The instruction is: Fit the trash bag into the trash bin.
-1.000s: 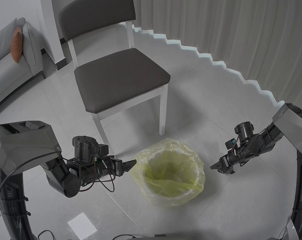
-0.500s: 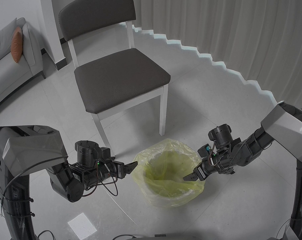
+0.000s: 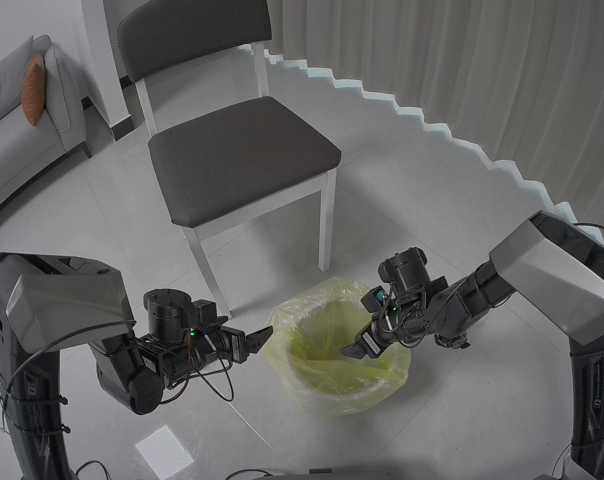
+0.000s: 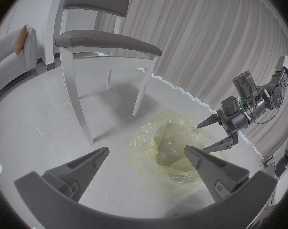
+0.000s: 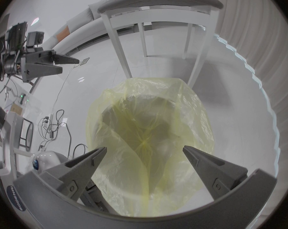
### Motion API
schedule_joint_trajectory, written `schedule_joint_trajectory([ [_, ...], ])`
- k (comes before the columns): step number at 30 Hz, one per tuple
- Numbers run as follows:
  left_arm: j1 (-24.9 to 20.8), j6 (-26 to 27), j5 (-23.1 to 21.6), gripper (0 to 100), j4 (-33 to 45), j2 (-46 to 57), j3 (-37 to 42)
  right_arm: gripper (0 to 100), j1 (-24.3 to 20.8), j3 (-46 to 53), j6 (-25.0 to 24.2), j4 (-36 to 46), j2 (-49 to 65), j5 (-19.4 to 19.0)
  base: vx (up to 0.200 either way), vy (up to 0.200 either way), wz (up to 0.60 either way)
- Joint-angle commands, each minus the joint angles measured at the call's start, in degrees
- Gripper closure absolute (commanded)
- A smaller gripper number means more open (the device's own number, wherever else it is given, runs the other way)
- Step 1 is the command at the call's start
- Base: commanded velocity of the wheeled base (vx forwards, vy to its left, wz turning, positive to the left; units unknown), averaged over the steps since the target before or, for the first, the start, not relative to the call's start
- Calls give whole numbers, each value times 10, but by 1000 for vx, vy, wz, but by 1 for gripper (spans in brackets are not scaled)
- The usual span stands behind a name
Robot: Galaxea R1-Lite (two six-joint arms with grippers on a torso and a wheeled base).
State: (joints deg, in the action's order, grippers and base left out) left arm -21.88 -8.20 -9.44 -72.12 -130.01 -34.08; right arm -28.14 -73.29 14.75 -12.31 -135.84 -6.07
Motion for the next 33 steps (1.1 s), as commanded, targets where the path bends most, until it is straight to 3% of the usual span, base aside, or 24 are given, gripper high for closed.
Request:
schedule_joint_trajectory([
  [1, 0, 0, 0, 0, -9, 2, 11, 0, -10, -21, 19, 1, -30, 12, 0, 0, 0],
  [9, 0, -1, 5, 0, -13, 4, 16, 0, -13, -23, 80, 1, -63, 41, 0, 0, 0],
  [26, -1, -1, 7, 0, -40, -2, 32, 0, -77, 61, 95, 0, -36, 41, 0, 0, 0],
  [33, -4, -1, 7, 0, -49, -6, 35, 0, -53, 57, 88, -1, -23, 40, 0, 0, 0],
])
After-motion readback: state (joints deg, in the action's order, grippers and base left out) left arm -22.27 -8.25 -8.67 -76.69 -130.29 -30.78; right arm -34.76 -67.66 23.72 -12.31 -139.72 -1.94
